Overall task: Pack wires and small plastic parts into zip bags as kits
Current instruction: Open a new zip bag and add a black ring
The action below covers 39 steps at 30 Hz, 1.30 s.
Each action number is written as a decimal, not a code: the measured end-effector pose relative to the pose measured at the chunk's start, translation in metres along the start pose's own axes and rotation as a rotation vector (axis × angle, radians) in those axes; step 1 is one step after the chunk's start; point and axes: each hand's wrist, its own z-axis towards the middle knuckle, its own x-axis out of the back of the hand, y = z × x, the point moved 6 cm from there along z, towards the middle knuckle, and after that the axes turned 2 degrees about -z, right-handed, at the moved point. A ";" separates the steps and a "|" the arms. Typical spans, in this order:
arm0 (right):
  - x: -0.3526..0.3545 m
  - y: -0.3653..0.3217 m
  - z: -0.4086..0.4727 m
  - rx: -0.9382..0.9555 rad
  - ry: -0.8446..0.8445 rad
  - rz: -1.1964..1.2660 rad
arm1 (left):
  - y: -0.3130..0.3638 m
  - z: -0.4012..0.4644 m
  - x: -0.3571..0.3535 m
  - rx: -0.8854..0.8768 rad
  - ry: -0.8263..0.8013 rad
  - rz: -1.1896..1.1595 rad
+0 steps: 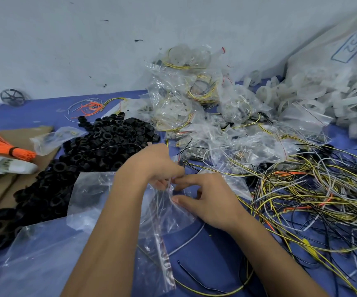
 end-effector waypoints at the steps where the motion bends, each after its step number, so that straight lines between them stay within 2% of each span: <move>1: 0.000 -0.001 0.000 0.012 0.007 -0.027 | 0.001 0.000 -0.003 0.009 -0.015 0.003; 8: 0.000 -0.005 0.002 0.013 0.016 -0.174 | -0.003 -0.005 -0.007 0.059 -0.101 0.041; 12: 0.003 -0.004 0.001 -0.011 0.043 -0.170 | -0.006 -0.010 -0.001 0.043 -0.137 0.047; 21: 0.003 0.002 0.006 -0.135 -0.040 -0.167 | -0.029 -0.031 0.053 -0.002 0.027 -0.080; 23: 0.005 -0.001 0.012 -0.117 0.042 -0.050 | -0.032 -0.035 0.057 0.002 0.026 -0.092; 26: 0.018 -0.001 0.022 -0.115 0.325 0.065 | -0.028 -0.033 0.052 0.002 -0.001 -0.079; 28: 0.020 -0.004 0.034 -0.090 0.341 -0.094 | -0.025 -0.030 0.047 0.010 -0.011 -0.078; 31: 0.003 -0.008 0.053 -0.036 0.096 -0.452 | -0.022 -0.026 0.041 0.016 -0.033 -0.088; 34: -0.008 -0.011 0.061 0.005 -0.006 -0.617 | -0.022 -0.023 0.037 0.019 -0.042 -0.106; 37: 0.001 -0.007 0.063 -0.011 0.051 -0.501 | -0.026 -0.020 0.035 0.026 -0.044 -0.123; 39: 0.017 -0.007 0.060 -0.038 0.212 -0.331 | -0.027 -0.019 0.034 0.022 -0.032 -0.161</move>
